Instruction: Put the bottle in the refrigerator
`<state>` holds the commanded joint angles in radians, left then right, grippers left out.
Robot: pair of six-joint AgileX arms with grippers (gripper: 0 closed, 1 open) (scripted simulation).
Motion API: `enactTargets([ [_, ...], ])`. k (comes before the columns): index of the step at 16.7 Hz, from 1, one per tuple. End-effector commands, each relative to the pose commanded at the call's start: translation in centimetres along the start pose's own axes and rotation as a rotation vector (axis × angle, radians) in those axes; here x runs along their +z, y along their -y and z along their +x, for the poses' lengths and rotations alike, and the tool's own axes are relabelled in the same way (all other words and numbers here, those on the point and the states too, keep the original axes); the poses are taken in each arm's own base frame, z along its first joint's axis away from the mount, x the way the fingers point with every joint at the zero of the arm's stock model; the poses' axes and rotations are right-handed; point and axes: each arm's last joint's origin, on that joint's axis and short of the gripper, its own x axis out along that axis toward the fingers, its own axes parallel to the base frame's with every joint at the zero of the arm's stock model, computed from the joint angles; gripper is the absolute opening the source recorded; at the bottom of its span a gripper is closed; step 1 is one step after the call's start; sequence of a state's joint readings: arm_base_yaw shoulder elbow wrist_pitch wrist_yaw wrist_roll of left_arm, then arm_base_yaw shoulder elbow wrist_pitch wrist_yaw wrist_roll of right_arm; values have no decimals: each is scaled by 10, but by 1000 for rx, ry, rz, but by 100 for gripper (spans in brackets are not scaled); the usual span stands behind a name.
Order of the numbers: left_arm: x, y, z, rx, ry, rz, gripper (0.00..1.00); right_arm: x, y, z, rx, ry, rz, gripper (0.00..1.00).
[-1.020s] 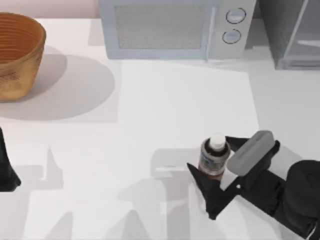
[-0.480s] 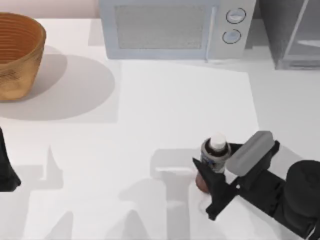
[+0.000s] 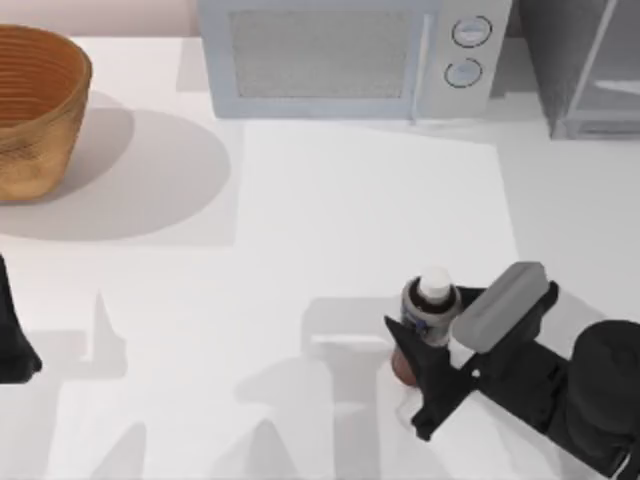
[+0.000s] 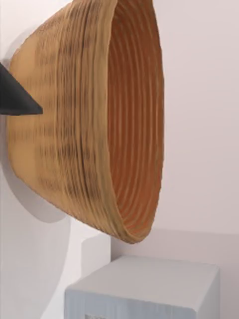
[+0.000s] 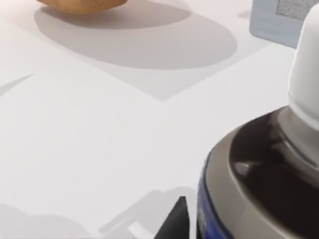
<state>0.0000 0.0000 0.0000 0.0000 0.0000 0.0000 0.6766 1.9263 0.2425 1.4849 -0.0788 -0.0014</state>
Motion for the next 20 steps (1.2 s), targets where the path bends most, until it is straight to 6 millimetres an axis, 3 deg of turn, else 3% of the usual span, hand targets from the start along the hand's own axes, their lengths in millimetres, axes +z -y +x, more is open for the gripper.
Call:
enactTargets([
  [6, 0, 0, 0, 0, 0, 0, 100, 6, 16, -13, 17, -30, 2, 1],
  [12, 0, 0, 0, 0, 0, 0, 100, 31, 57, -57, 2, -4, 0, 1],
  [15, 0, 0, 0, 0, 0, 0, 100, 35, 68, -75, -1, 0, 0, 1],
  [20, 0, 0, 0, 0, 0, 0, 100, 35, 71, -78, 1, -1, 3, 1],
])
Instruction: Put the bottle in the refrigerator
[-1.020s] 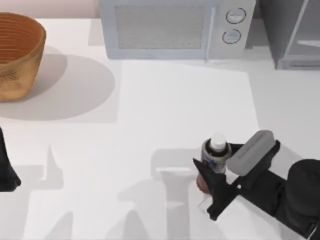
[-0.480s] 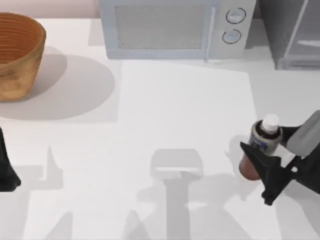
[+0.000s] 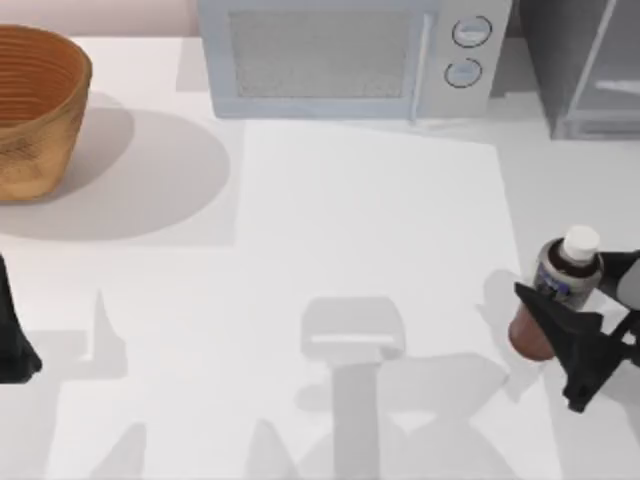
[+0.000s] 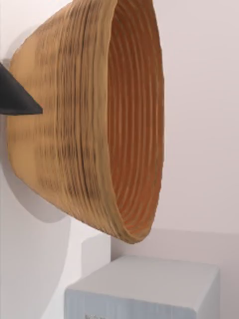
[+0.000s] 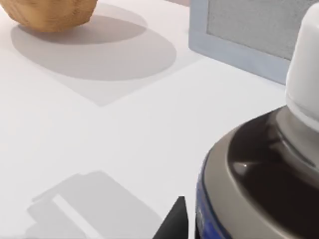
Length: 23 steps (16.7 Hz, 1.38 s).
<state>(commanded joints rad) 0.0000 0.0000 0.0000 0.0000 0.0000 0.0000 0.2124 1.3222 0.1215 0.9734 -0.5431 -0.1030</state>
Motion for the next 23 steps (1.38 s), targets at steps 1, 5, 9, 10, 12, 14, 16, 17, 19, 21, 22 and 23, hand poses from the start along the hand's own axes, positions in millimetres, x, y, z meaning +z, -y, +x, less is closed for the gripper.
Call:
enactTargets([
  [1, 0, 0, 0, 0, 0, 0, 100, 0, 0, 0, -1, 0, 0, 1],
  [5, 0, 0, 0, 0, 0, 0, 100, 6, 0, -9, -62, 4, 7, 1],
  [9, 0, 0, 0, 0, 0, 0, 100, 18, -1, -33, -219, 43, 13, 1],
  [10, 0, 0, 0, 0, 0, 0, 100, 21, -3, -41, -269, 62, 12, 1],
  [12, 0, 0, 0, 0, 0, 0, 100, 27, -6, -59, -374, 114, 7, 1],
  [14, 0, 0, 0, 0, 0, 0, 100, 29, -11, -75, -479, 164, 7, 1],
  [16, 0, 0, 0, 0, 0, 0, 100, 26, -14, -88, -579, 190, 20, 1],
  [17, 0, 0, 0, 0, 0, 0, 100, 24, -15, -93, -624, 195, 29, 1],
  [19, 0, 0, 0, 0, 0, 0, 100, 18, -16, -99, -701, 197, 50, 1],
  [21, 0, 0, 0, 0, 0, 0, 100, 14, -17, -103, -754, 194, 66, 1],
  [22, 0, 0, 0, 0, 0, 0, 100, 13, -17, -104, -769, 193, 71, 1],
  [23, 0, 0, 0, 0, 0, 0, 100, 12, -17, -105, -773, 193, 72, 1],
])
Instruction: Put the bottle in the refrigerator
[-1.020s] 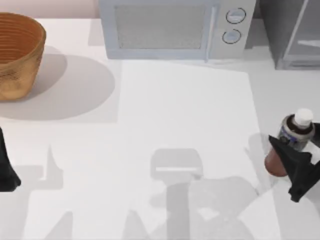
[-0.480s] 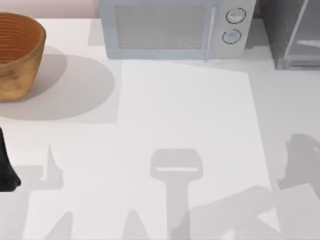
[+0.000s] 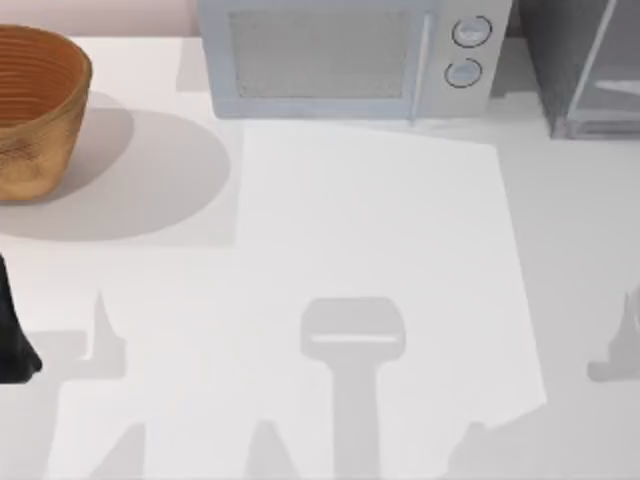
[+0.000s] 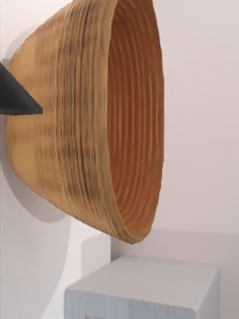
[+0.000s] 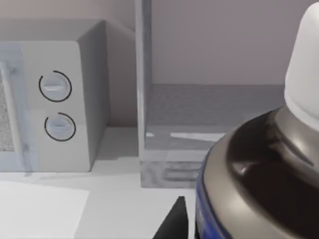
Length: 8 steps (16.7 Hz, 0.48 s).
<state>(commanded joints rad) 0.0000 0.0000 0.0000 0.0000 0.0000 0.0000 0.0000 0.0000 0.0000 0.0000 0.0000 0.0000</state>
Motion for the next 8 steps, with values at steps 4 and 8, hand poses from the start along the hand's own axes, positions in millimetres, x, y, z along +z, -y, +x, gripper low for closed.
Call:
enactTargets([
  [4, 0, 0, 0, 0, 0, 0, 100, 0, -1, 0, 6, -1, 1, 1],
  [8, 0, 0, 0, 0, 0, 0, 100, 15, 0, 2, 14, 28, 1, 1],
])
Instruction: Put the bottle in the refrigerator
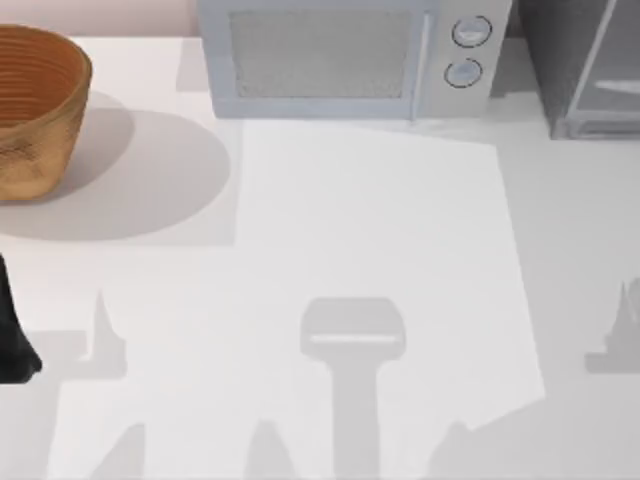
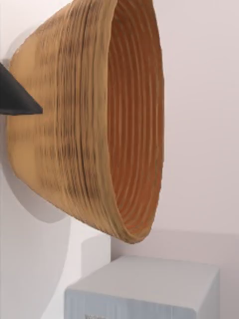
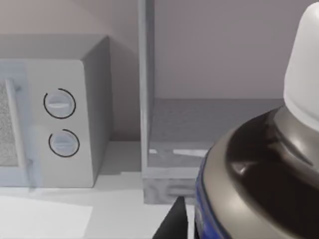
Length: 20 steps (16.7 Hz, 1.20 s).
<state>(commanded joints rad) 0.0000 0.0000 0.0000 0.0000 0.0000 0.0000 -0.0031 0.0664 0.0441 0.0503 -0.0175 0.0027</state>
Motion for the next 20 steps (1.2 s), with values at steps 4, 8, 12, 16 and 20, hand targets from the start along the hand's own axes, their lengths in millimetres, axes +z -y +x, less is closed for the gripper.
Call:
enactTargets([
  [4, 0, 0, 0, 0, 0, 0, 100, 41, 3, 16, 6, 55, -5, 1],
  [8, 0, 0, 0, 0, 0, 0, 100, 78, 13, 66, 0, 61, -13, 1],
  [12, 0, 0, 0, 0, 0, 0, 100, 79, 35, 147, -7, 15, -15, 1],
  [16, 0, 0, 0, 0, 0, 0, 100, 34, 66, 226, -10, -35, -7, 1],
  [20, 0, 0, 0, 0, 0, 0, 100, -20, 92, 274, -9, -45, -1, 1],
])
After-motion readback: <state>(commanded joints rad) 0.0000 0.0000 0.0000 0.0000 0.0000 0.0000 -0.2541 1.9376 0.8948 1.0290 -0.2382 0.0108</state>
